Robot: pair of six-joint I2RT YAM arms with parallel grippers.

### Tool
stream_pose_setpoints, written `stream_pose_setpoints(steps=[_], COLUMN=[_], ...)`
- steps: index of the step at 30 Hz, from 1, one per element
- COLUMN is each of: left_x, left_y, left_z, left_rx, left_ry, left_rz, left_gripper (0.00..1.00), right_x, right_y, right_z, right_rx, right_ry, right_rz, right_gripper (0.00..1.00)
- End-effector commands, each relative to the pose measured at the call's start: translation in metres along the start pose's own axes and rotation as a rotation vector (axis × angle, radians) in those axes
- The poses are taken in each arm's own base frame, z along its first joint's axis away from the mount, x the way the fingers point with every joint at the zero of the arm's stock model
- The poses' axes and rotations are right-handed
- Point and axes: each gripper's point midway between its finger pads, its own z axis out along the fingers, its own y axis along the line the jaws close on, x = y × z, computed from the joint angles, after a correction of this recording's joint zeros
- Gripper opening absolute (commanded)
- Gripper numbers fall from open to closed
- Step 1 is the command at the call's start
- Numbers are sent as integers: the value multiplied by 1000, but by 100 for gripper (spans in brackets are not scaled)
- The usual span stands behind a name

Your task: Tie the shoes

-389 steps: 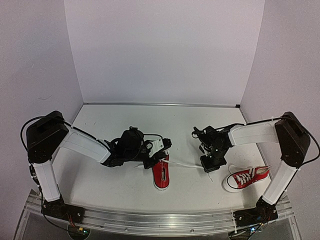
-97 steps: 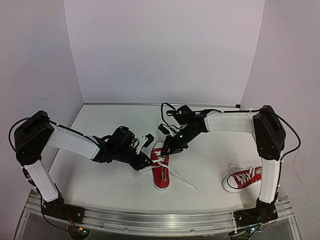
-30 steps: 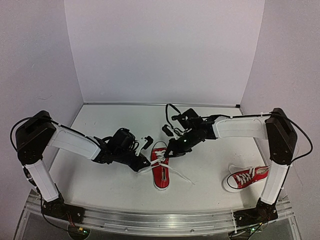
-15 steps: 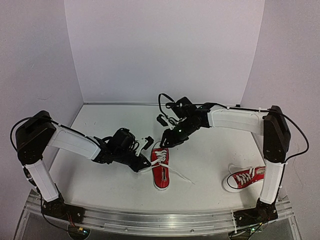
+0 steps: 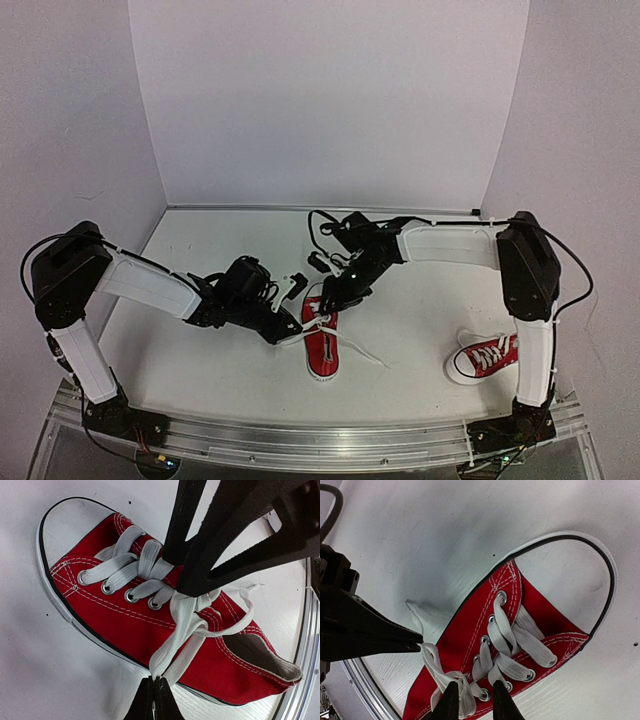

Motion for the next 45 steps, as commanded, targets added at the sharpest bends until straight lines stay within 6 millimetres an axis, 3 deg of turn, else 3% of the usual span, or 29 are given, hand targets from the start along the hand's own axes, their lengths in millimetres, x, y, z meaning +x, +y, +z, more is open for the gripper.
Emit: stream_pose_setpoints(steps=[1,10,17,23,31,41,45], left_x=[-16,-14,-12,-9,-3,0,-13], left_y=[-3,-2,-1,0,3,10,7], left_z=[-5,-6,-6,-5,-7,-8,-21], left_rx=[10,4,0,-1,-17,-54,-64], left_ry=[-49,-47,-42,-38,-40,-36,-119], left_rz=[25,25,24,19,10,17,62], left_gripper=[0,0,0,0,0,0,3], right_x=[-5,7,9,-2,-27,-15,-10], right_y=[9,7,7,16,25,17,19], right_z=[0,1,-5,-20,-48,-45,-38], right_rx=[-30,-29,-18,-34,-88,-155,-191], right_ry=[2,37,34,-36,-276,-391,-393], right_rz=[-27,-33,-36,-26,72,160,176], right_gripper=[20,15,0,0,0,0,0])
